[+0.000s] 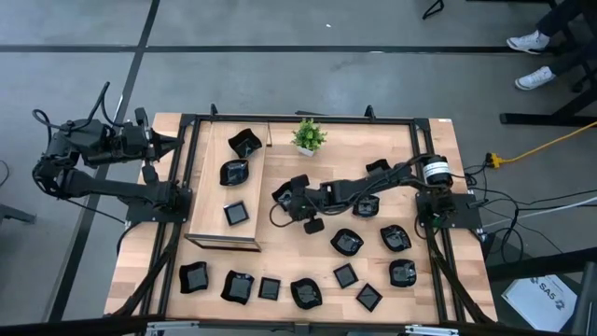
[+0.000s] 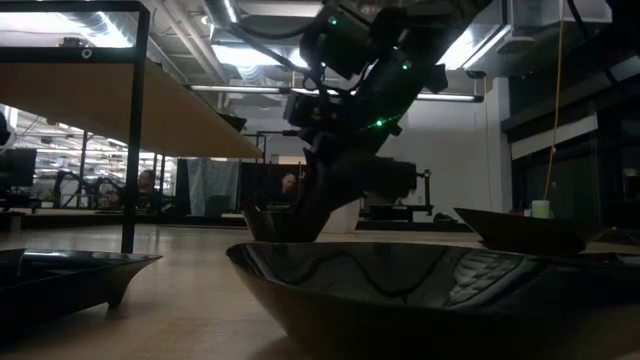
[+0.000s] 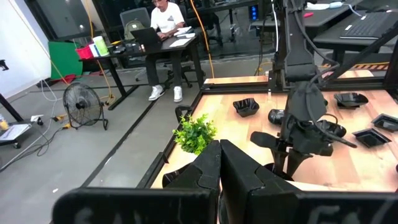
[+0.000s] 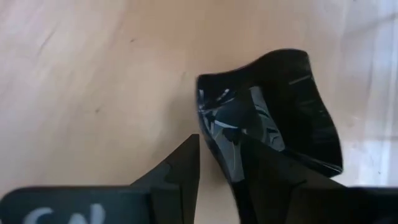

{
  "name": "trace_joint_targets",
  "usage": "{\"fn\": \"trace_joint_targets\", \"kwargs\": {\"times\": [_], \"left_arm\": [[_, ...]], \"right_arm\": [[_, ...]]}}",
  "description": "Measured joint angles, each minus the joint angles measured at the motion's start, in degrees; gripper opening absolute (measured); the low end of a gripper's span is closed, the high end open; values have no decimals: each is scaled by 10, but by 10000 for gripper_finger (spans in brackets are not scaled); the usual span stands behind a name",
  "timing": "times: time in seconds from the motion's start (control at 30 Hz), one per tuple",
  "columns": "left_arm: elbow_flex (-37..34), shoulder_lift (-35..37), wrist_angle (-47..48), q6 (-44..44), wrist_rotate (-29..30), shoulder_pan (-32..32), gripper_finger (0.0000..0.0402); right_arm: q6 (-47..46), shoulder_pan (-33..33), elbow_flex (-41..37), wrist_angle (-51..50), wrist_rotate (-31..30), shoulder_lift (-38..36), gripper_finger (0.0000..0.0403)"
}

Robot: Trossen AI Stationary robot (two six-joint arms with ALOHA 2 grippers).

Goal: Pick & Place Mini shaped plates
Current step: Stack the black distorted square plate on top of the black distorted square plate on the shelf

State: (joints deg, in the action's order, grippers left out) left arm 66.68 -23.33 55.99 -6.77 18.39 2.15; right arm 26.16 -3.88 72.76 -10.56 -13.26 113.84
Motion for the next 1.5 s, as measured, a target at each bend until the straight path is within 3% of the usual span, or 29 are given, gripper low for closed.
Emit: {"fn": "trace_joint_targets", "kwargs": {"times": [0.23, 0.57, 0.73, 0.93, 1.17, 1.5], "left_arm": [[0, 0, 0, 0, 0, 0, 4], [0, 0, 0, 0, 0, 0, 4], [0, 0, 0, 0, 0, 0, 4], [0, 0, 0, 0, 0, 0, 4], [0, 0, 0, 0, 0, 0, 4], [0, 0, 0, 0, 0, 0, 4]], "right_arm": [[-2, 0, 0, 0, -2, 1, 102], [-2, 0, 0, 1, -1, 1, 7], [-7, 0, 0, 0, 0, 1, 19], [-20, 0, 12, -25, -2, -6, 6], [-39, -1, 66, -89, -5, -8, 4], [-45, 0, 167, -219, -70, -9, 3]]}}
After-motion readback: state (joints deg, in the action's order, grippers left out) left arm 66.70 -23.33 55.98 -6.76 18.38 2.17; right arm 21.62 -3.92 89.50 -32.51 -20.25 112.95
